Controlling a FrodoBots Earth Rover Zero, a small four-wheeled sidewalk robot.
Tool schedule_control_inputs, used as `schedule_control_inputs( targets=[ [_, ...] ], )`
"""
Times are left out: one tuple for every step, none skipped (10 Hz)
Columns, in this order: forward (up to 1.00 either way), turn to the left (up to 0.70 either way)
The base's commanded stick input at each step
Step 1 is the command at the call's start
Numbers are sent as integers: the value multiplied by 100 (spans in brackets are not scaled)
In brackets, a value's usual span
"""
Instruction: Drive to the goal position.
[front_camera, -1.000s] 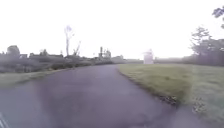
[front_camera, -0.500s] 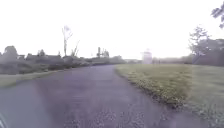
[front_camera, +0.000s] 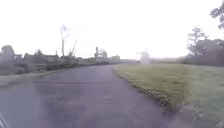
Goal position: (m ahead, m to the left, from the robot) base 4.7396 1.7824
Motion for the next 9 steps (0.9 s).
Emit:
schedule_control_inputs(
  targets=[
    [70, 0],
    [70, 0],
    [70, 0],
    [70, 0],
    [70, 0],
    [70, 14],
    [70, 14],
    [70, 14],
    [70, 13]
  ],
)
